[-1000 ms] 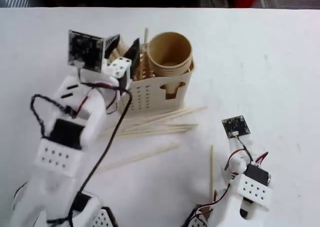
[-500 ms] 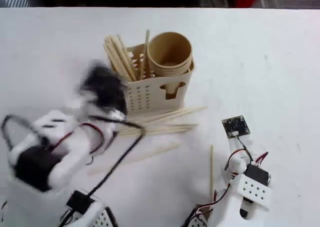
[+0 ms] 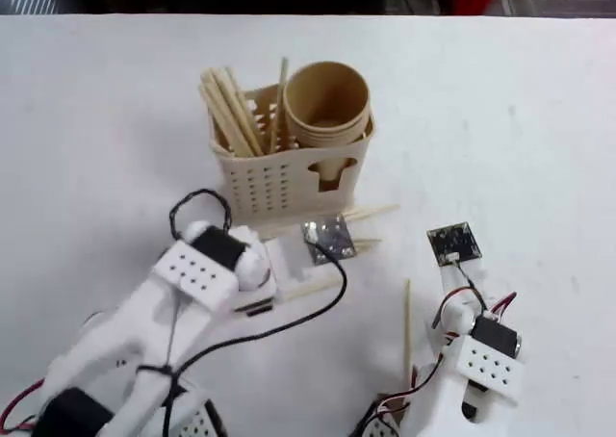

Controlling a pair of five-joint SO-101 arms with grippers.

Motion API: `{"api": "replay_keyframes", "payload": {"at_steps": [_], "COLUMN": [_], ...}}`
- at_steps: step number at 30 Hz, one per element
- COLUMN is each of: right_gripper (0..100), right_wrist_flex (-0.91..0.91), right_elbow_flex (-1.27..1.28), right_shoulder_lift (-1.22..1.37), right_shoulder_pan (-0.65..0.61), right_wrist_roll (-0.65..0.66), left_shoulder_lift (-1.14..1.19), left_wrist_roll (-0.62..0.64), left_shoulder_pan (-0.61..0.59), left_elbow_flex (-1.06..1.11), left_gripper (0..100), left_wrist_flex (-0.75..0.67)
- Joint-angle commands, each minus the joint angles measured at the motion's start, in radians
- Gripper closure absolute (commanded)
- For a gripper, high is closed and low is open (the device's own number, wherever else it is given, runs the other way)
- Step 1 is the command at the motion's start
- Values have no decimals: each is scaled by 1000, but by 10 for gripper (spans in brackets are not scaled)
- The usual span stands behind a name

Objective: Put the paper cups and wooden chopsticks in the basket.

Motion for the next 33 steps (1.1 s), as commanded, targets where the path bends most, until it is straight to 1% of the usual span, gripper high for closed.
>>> {"api": "replay_keyframes", "payload": {"at_steps": [1,3,8,10,15,16,20,24,28,33], "right_gripper": [981,981,981,981,981,981,981,981,981,981], "right_wrist_flex": [-15,-15,-15,-15,-15,-15,-10,-10,-10,-10], "right_elbow_flex": [-6,-6,-6,-6,-6,-6,-6,-6,-6,-6], "right_shoulder_lift": [-12,-12,-12,-12,-12,-12,-12,-12,-12,-12], "right_shoulder_pan": [-10,-10,-10,-10,-10,-10,-10,-10,-10,-10], "right_wrist_roll": [8,8,8,8,9,9,51,48,48,48], "left_shoulder_lift": [173,259,443,472,475,475,472,406,348,318], "left_wrist_roll": [-37,-64,-64,-64,-63,-63,-63,-60,-6,0], "left_shoulder_pan": [-65,-70,-68,-68,-64,-67,-61,-61,-61,-58], "left_elbow_flex": [-17,-55,-160,-190,-196,-196,-201,-196,-195,-218], "left_gripper": [801,797,798,829,968,983,978,978,976,976], "left_wrist_flex": [-224,-230,-226,-212,-193,-192,-192,-192,-169,-54]}}
